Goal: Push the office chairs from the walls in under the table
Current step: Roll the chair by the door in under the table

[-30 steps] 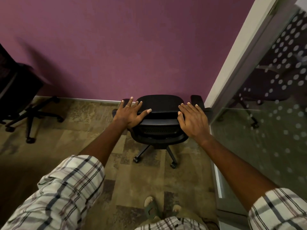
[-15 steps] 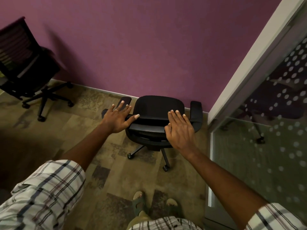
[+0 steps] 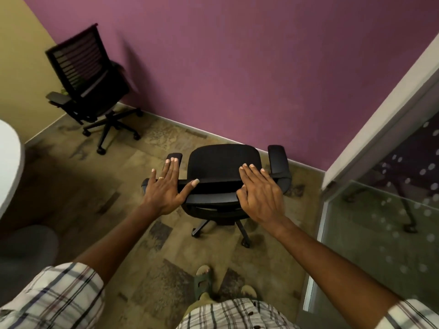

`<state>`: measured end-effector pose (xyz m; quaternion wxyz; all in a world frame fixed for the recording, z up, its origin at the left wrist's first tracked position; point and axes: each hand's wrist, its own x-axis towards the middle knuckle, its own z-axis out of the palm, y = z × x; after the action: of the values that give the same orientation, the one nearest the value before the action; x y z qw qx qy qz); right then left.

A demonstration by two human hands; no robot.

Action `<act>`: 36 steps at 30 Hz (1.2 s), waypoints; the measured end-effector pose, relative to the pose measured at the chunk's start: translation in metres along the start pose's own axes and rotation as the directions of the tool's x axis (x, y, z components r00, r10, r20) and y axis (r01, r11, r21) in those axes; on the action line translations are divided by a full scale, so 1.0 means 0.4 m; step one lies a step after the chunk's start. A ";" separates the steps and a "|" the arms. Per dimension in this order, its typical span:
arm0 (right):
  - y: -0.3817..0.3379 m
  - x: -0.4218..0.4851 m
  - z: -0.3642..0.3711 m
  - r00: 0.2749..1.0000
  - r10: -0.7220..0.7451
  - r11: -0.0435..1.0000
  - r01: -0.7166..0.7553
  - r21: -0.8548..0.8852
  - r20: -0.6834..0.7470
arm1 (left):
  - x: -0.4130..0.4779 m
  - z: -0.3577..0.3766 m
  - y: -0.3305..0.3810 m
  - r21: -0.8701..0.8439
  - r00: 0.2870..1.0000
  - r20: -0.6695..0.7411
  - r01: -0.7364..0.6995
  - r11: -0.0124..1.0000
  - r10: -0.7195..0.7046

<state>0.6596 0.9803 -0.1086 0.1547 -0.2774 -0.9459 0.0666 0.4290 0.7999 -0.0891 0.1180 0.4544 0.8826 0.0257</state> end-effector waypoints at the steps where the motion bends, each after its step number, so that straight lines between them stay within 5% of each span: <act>1: 0.005 0.009 -0.001 1.000 -0.004 1.000 0.004 0.014 -0.017 | -0.002 0.001 0.005 -0.010 1.000 0.006 0.021 1.000 -0.021; 11: -0.013 0.064 -0.003 0.973 -0.229 0.967 0.229 0.116 -0.008 | -0.162 0.011 0.032 -0.125 0.956 -0.079 0.272 0.954 -0.283; 19: 0.023 0.154 -0.021 0.954 -0.301 0.943 0.299 0.147 -0.013 | -0.147 0.003 0.084 -0.240 0.918 -0.167 0.316 0.918 -0.359; 27: -0.179 0.292 0.066 0.808 -0.576 0.806 0.536 0.252 0.125 | -0.266 0.019 -0.046 -0.306 0.734 -0.226 0.571 0.761 -0.641; 36: -0.389 0.416 0.130 0.659 -0.732 0.678 0.677 0.287 0.176 | -0.315 0.009 -0.197 -0.324 0.589 -0.269 0.690 0.648 -0.762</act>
<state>0.4311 0.9385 -0.0822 0.0612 0.1413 -0.9792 0.1319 0.4375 0.6515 -0.0812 -0.0144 0.0256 0.9890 0.1450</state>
